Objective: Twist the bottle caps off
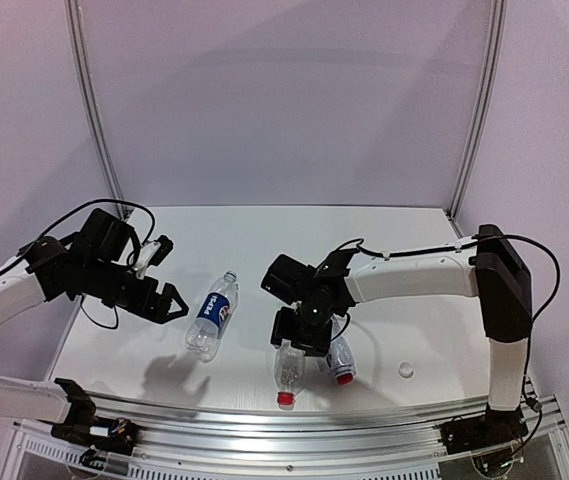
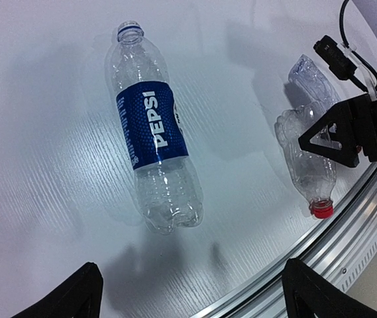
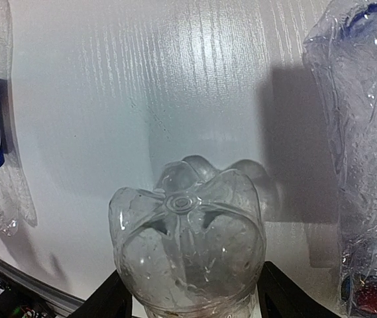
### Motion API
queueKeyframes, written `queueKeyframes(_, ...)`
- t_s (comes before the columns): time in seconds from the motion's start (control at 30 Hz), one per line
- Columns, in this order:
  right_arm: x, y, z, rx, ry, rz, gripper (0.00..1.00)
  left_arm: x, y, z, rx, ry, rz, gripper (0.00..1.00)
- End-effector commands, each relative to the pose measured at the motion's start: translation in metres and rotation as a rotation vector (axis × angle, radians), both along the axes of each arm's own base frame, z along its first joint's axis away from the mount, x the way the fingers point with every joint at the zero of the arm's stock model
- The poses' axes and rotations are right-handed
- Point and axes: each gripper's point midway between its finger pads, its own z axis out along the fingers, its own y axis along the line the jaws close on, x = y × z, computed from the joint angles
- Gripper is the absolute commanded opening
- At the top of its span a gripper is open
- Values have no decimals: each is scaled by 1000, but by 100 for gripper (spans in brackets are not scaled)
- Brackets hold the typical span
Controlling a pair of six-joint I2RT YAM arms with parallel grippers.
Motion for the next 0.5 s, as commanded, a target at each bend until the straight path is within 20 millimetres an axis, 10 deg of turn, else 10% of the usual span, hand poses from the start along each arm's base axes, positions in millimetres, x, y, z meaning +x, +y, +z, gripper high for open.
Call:
queueKeyframes(0.0, -2, -9, -12, -60, 23, 17, 65, -6, -3, -3, 3, 8, -23, 92)
queueKeyframes(0.47, 4, -8, -17, -61, 20, 27, 71, -10, -8, -5, -3, -1, -42, 90)
